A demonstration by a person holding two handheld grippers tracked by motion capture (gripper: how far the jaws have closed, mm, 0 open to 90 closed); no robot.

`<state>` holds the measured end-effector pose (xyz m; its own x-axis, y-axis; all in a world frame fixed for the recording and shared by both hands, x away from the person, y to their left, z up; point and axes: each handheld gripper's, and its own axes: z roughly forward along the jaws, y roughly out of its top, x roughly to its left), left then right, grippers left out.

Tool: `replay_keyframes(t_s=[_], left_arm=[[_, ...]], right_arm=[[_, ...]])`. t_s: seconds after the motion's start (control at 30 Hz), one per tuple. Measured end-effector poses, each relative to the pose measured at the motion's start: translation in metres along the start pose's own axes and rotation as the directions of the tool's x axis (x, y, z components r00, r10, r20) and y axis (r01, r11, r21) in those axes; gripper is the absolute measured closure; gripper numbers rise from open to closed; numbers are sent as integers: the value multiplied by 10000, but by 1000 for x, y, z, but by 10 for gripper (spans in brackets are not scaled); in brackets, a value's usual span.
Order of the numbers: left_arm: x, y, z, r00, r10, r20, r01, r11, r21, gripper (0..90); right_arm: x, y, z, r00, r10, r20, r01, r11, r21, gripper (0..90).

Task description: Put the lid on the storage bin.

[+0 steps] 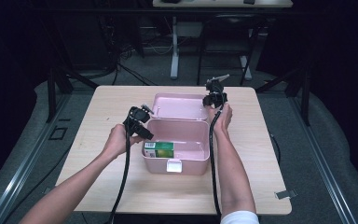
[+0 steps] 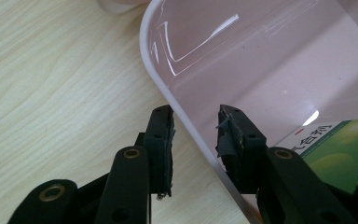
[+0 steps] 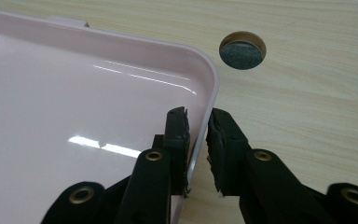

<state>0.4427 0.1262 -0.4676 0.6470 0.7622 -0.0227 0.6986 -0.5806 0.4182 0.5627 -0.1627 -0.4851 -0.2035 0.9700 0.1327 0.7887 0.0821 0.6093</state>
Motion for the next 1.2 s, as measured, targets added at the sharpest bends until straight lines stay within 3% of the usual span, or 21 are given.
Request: replay_keyframes(t_s=[0.37, 0.77, 1.0, 1.2], left_arm=[[-1, 0, 0, 10000, 5, -11, -5, 10000, 53, 660], [0, 0, 1, 10000, -59, -8, 59, 10000, 4, 661], [0, 0, 1, 9999, -113, -35, 113, 9999, 1, 661], [0, 0, 1, 9999, -136, -57, 136, 9999, 3, 662]], right_arm=[[5, 3, -6, 9999, -8, 155, 14, 9993, -362, 819], [7, 4, -21, 9999, -124, 105, 136, 9930, -1176, 830], [8, 4, -32, 9999, -144, 8, 143, 9856, -1685, 836], [9, 2, -45, 9997, -245, -73, 221, 9726, -2316, 840]])
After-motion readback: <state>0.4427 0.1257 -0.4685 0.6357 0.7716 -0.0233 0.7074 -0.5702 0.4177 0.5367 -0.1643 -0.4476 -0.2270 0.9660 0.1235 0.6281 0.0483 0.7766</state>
